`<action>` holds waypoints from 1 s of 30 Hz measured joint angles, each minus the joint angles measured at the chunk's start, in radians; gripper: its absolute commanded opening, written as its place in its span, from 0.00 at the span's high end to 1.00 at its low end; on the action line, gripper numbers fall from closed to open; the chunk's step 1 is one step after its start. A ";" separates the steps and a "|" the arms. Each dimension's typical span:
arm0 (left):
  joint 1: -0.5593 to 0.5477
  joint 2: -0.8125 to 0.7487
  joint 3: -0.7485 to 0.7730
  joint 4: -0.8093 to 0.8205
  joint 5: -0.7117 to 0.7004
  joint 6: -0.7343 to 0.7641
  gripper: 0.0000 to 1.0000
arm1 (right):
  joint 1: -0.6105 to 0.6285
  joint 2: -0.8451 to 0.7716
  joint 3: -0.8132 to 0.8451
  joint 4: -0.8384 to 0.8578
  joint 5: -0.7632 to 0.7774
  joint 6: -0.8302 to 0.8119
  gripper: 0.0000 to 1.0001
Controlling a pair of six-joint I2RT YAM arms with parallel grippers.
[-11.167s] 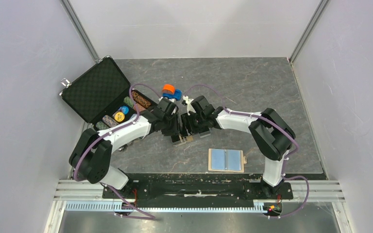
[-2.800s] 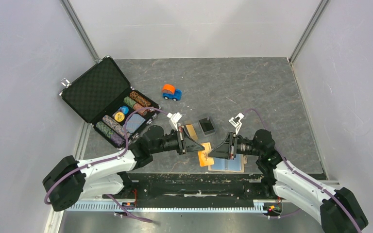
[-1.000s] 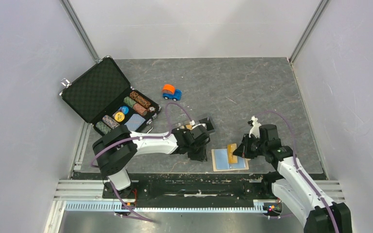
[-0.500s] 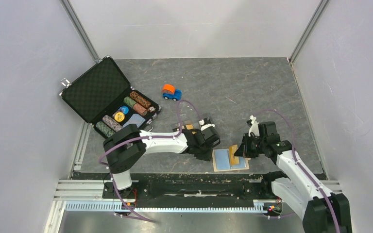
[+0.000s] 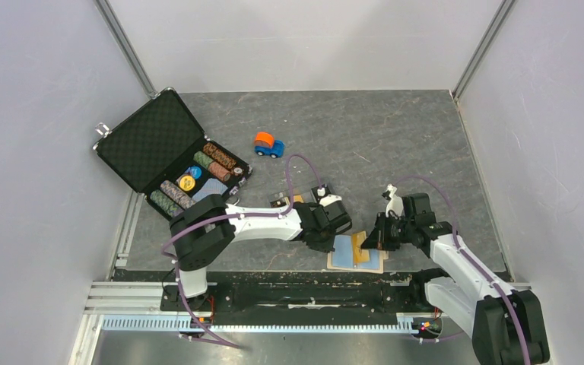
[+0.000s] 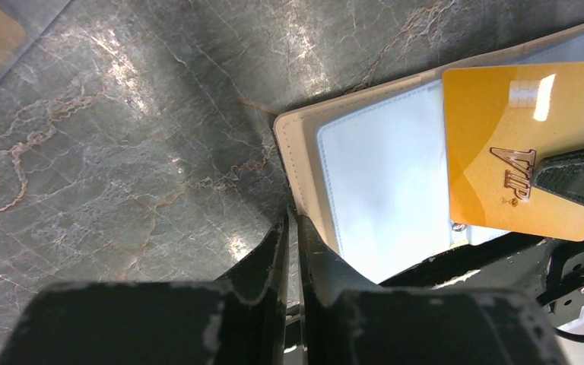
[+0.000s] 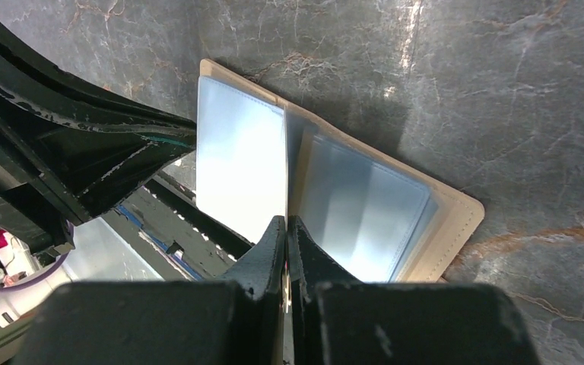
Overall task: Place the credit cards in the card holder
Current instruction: Insert the credit card into the card holder.
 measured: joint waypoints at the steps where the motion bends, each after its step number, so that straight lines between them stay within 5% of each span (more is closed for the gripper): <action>1: -0.001 0.000 0.000 0.000 -0.002 0.000 0.89 | 0.000 0.000 -0.002 0.003 -0.003 0.000 1.00; 30: -0.013 -0.001 -0.014 0.021 -0.018 -0.002 0.98 | -0.076 -0.095 -0.097 0.014 -0.079 0.027 1.00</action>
